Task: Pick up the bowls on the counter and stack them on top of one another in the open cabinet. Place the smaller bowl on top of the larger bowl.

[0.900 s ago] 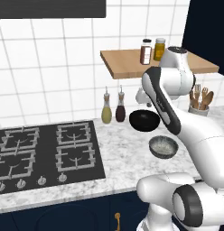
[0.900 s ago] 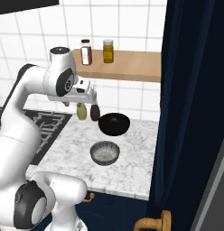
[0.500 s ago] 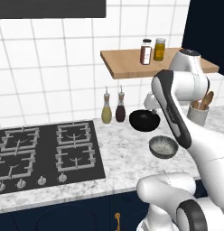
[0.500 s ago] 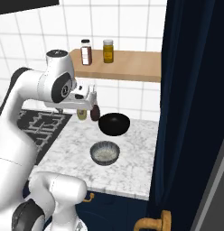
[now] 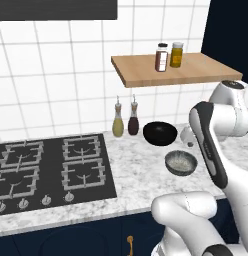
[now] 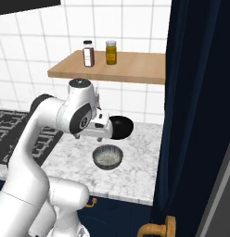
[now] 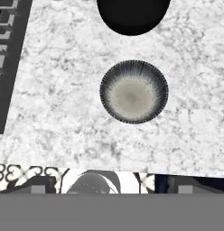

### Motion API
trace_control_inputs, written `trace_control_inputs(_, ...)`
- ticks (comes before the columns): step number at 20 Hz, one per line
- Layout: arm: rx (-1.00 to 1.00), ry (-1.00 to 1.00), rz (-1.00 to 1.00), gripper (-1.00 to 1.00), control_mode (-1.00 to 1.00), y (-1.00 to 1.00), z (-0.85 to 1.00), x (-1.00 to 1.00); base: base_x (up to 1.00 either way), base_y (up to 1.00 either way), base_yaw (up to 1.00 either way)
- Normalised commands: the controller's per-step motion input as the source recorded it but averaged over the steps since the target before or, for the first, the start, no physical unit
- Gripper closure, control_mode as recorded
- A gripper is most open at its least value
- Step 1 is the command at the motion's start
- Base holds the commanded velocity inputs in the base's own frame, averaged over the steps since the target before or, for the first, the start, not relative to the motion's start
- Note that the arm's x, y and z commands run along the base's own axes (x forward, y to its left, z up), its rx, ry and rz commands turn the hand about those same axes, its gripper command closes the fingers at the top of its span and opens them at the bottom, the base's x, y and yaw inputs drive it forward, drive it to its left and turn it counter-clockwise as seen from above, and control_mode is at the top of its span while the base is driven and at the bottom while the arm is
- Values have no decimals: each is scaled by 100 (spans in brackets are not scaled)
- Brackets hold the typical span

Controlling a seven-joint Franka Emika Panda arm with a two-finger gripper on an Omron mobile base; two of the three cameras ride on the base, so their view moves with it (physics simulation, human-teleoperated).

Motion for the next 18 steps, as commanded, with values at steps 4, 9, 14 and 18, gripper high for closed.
trace_control_inputs(4,2,14,-4,-100,-100,-45,-58,35,0,0,0)
trace_control_inputs(9,4,11,-3,-100,-100,-49,-36,37,0,0,0)
trace_control_inputs(14,11,5,-2,-100,-100,-42,-45,38,0,0,0)
trace_control_inputs(18,12,1,0,-100,-100,-23,-43,39,0,0,0)
